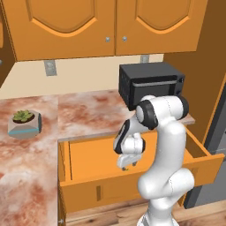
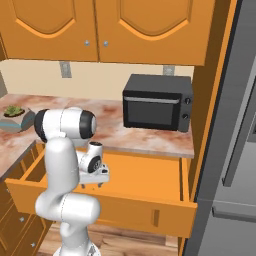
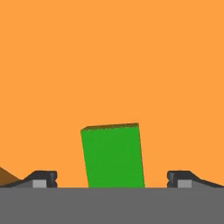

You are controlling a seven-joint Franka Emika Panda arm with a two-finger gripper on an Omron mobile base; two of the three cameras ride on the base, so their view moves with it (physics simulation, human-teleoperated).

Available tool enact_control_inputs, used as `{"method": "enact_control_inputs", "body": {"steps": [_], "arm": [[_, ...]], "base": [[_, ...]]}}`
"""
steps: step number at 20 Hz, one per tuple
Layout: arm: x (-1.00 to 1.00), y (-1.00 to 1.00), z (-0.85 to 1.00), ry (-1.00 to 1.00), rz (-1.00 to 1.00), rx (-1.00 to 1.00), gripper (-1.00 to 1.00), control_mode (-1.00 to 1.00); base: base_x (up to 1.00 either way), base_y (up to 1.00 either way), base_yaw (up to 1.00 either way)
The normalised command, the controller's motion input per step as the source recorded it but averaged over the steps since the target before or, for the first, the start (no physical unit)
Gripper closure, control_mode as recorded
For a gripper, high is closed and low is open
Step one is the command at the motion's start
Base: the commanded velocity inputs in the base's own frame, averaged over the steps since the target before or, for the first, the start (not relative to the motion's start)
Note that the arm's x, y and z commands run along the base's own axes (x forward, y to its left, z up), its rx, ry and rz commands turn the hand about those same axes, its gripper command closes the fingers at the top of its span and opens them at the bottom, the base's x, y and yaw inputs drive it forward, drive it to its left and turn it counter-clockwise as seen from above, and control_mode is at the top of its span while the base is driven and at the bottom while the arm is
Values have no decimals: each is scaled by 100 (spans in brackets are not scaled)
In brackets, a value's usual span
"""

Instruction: Restock the sink supplies by placing the sponge and soap dispenser on the counter and next to the sink. Make sure the soap dispenser is upright.

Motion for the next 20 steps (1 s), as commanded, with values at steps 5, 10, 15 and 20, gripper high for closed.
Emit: {"method": "enact_control_inputs", "body": {"steps": [5, 10, 15, 20], "arm": [[0, 1, -7, 0, -2, -2, -100, -100], [0, 0, 0, -1, 0, 0, -100, -100], [0, 1, -23, 0, 0, -4, -100, -100], [0, 1, -24, 0, 0, -5, -100, -100]], "base": [[0, 0, 0], [0, 0, 0], [0, 0, 0], [0, 0, 0]]}}
